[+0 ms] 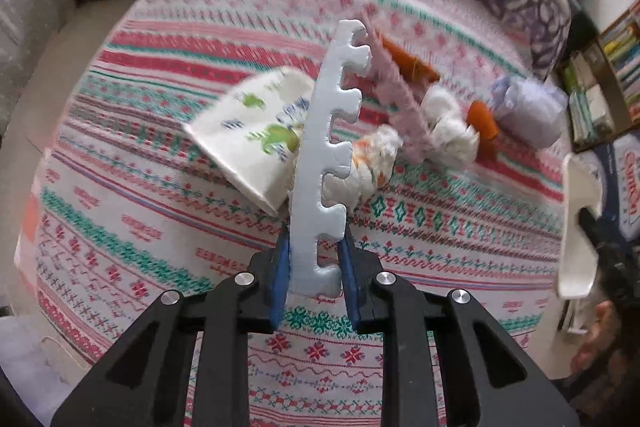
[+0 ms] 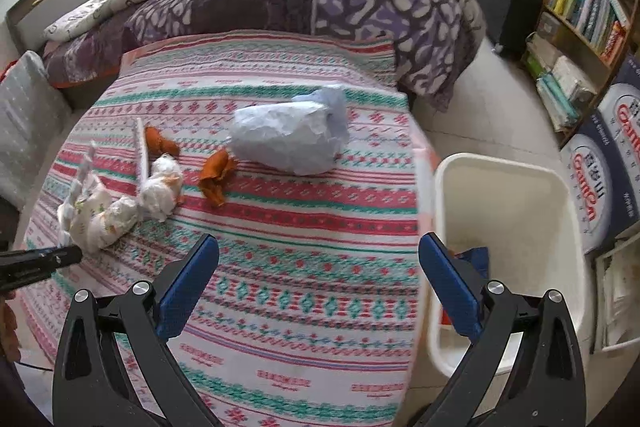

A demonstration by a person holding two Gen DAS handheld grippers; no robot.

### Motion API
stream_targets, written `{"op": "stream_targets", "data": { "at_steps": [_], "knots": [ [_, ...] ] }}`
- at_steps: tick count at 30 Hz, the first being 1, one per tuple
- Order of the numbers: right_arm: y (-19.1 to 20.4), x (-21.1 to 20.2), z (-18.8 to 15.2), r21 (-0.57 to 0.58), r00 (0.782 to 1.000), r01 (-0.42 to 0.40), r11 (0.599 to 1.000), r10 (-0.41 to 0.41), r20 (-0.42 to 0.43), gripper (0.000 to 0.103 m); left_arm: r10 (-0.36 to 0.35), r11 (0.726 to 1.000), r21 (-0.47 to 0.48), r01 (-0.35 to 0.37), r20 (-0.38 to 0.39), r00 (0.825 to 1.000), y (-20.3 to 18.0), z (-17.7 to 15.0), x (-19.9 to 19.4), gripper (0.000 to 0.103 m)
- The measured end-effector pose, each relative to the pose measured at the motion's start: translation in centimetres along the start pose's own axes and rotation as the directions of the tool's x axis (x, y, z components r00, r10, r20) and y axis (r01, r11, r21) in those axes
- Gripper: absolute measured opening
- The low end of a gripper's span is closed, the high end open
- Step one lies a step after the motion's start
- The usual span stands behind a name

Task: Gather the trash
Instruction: 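Grasp the white foam strip with the left tool and lift it, then grasp the white tissue bundle with the right tool while the left tool holds the foam strip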

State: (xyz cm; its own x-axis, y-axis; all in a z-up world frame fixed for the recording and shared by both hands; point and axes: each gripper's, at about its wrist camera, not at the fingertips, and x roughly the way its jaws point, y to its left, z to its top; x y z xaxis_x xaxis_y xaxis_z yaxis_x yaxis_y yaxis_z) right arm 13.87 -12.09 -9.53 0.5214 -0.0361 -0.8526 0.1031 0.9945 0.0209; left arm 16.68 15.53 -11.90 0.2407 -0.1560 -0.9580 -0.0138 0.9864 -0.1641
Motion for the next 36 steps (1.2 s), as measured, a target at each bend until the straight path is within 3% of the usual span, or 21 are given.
{"op": "stream_targets", "data": {
  "at_steps": [5,8,11,14,18,21,23,25,30,36],
  "knots": [
    [3.1,0.0,-0.3,-0.077,0.994,-0.106,0.991,0.107,0.002,0.095,-0.049,0.996,-0.069,0.061,0.156,0.987,1.5,0.0,-5.8,0.023],
    [4.9,1.3,0.4,-0.025,0.985,-0.166,0.986,0.164,-0.049,0.092,-0.079,0.990,-0.093,0.106,0.256,0.964,2.0,-0.4,-9.5,0.023],
    [6.7,3.2,2.1,0.054,0.980,-0.189,0.981,0.192,-0.057,0.084,-0.085,0.987,-0.100,0.122,0.308,0.947,1.9,-0.5,-11.4,0.023],
    [8.1,6.0,3.1,0.113,0.976,-0.190,0.975,0.200,-0.087,0.065,-0.094,0.986,-0.101,0.131,0.307,0.947,1.6,-0.5,-11.7,0.023],
    [8.9,8.7,2.8,0.206,0.957,-0.218,0.954,0.250,-0.144,0.060,-0.100,0.986,-0.097,0.134,0.291,0.951,1.8,-0.4,-11.3,0.023],
    [10.0,9.3,2.7,0.185,0.965,-0.207,0.961,0.232,-0.126,0.058,-0.108,0.984,-0.105,0.143,0.285,0.952,2.3,-0.5,-11.2,0.023],
    [10.7,9.6,2.7,0.158,0.964,-0.205,0.966,0.227,-0.137,0.036,-0.113,0.982,-0.113,0.149,0.278,0.954,2.7,-0.4,-10.9,0.023],
    [11.0,10.4,2.7,0.157,0.950,-0.235,0.959,0.261,-0.169,0.034,-0.112,0.982,-0.121,0.149,0.267,0.957,3.0,-0.5,-10.5,0.023],
    [11.3,9.6,2.7,0.121,0.953,-0.248,0.961,0.265,-0.149,0.029,-0.103,0.982,-0.127,0.140,0.264,0.959,3.0,-0.7,-10.2,0.023],
    [10.9,5.6,3.4,0.069,0.957,-0.279,0.958,0.283,-0.064,0.029,-0.091,0.986,-0.111,0.127,0.279,0.956,2.0,-0.8,-10.0,0.023]
  ]
}}
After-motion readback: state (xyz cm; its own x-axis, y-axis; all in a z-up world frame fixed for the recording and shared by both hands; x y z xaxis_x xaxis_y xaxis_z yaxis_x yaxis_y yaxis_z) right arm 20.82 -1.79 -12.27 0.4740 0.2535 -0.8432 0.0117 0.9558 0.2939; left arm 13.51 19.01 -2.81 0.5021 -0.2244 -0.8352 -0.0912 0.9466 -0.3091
